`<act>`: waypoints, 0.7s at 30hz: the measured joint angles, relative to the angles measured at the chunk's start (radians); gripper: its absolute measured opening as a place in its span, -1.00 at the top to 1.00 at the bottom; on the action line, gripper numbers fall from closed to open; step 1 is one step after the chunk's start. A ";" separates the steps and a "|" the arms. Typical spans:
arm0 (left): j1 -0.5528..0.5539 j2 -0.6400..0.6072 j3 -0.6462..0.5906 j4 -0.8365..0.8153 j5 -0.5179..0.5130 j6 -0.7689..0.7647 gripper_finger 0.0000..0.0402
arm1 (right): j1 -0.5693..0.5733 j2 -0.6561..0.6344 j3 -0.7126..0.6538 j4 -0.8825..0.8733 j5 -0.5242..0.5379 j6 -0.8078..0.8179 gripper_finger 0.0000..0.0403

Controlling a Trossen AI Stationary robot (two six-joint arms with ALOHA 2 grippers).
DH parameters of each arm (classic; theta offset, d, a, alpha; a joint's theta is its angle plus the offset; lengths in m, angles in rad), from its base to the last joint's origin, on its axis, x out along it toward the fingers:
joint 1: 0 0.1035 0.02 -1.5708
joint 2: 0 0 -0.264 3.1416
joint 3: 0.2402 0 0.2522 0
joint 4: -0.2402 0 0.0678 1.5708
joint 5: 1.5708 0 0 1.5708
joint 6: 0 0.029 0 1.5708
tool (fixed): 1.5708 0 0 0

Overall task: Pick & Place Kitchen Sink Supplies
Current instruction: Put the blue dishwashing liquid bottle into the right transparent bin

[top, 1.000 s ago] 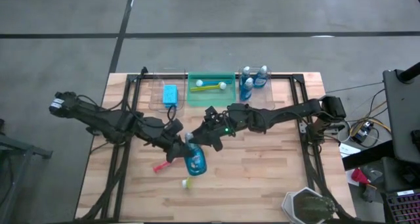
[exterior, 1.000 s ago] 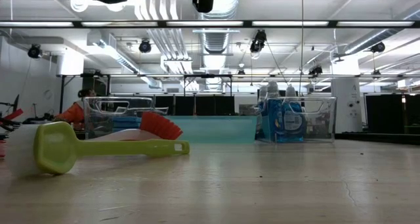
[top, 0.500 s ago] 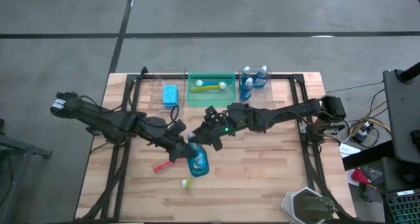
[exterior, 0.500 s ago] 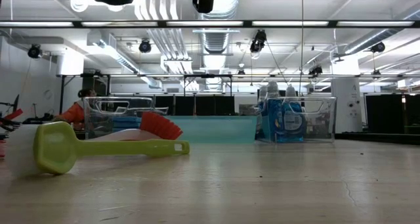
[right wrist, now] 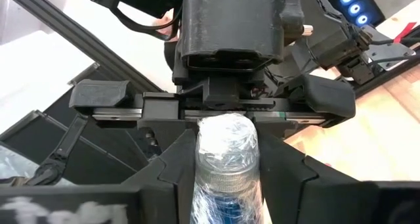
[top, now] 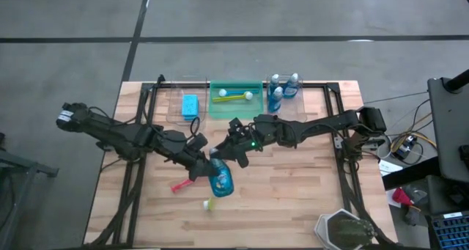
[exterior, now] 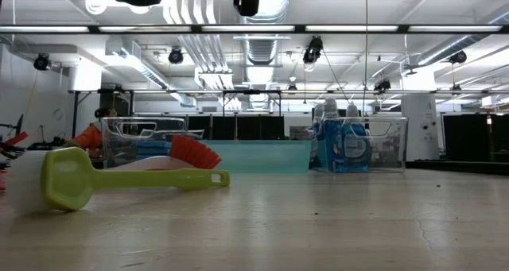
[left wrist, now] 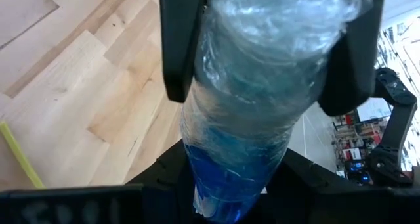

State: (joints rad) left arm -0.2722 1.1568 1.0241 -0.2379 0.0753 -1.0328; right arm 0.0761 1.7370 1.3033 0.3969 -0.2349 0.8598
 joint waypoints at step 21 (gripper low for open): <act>0.019 -0.041 0.002 -0.036 -0.018 0.041 -0.32 | 0.000 -0.003 0.000 -0.005 -0.040 0.000 0.37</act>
State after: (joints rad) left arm -0.2533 1.1159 1.0260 -0.2741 0.0576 -0.9917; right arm 0.0757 1.7344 1.3033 0.3923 -0.2745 0.8594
